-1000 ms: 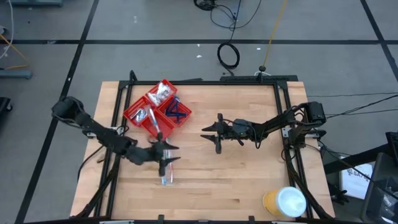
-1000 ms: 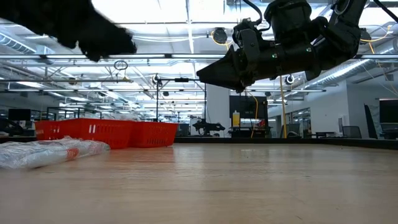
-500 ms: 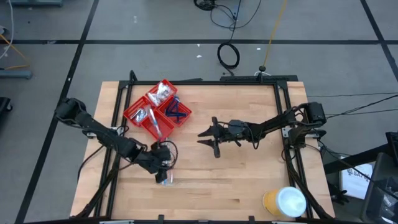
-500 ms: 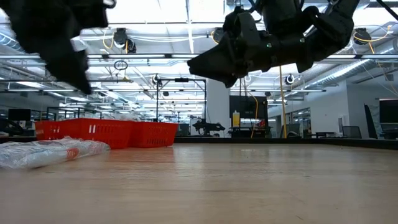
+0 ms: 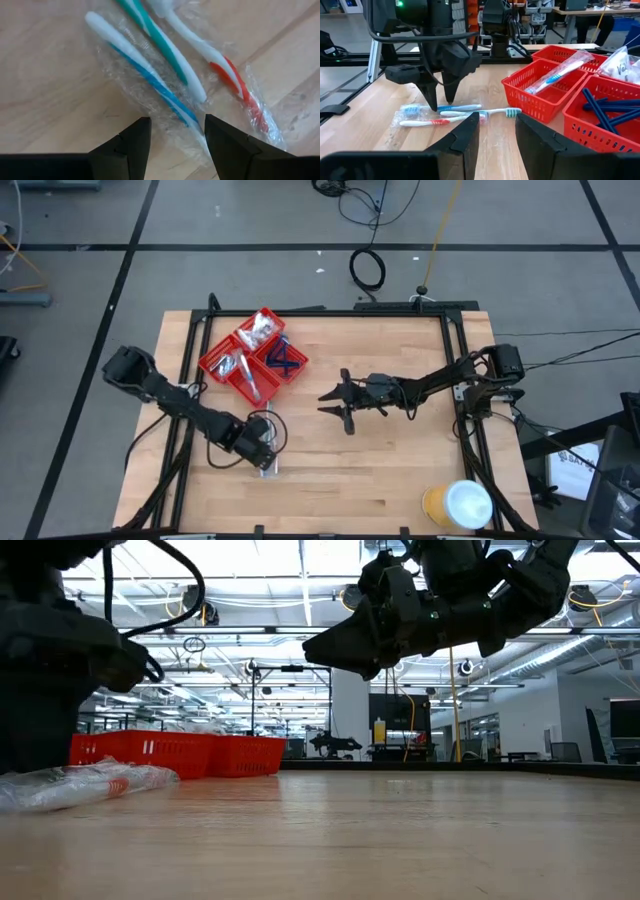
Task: Pick & Place Travel size toiletries
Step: Put the blue toothbrush into the vertical left red bin
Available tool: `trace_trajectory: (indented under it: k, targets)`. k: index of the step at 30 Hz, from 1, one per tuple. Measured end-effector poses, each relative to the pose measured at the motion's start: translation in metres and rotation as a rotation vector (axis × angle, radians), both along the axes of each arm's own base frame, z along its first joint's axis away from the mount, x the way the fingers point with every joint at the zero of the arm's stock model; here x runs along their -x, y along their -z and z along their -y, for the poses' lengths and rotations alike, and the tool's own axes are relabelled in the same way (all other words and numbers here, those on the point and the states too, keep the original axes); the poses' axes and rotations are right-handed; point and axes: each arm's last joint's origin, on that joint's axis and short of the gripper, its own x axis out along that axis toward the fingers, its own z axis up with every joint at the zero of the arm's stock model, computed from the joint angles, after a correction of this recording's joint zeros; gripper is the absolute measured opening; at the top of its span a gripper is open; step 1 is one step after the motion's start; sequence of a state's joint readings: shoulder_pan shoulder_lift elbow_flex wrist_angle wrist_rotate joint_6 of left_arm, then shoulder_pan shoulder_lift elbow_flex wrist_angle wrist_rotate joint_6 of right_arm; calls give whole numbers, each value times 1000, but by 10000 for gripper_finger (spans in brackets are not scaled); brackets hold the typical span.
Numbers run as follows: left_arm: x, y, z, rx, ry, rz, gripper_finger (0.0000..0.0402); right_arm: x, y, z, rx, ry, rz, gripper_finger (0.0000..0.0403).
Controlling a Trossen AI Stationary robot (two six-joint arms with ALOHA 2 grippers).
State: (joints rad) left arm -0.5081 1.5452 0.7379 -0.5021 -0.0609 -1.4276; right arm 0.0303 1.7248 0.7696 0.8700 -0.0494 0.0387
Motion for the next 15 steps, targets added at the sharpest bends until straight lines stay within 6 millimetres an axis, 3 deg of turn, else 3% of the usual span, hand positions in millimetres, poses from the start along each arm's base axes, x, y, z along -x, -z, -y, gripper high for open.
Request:
trace_trajectory:
  k: [5,15]
  targets:
    - [2,5,-1,74,-65,-110,186,0,0,0,-1,0,0,116]
    - [27,3,-11,71,-150,-398,186,0,0,0,-1,0,0,116]
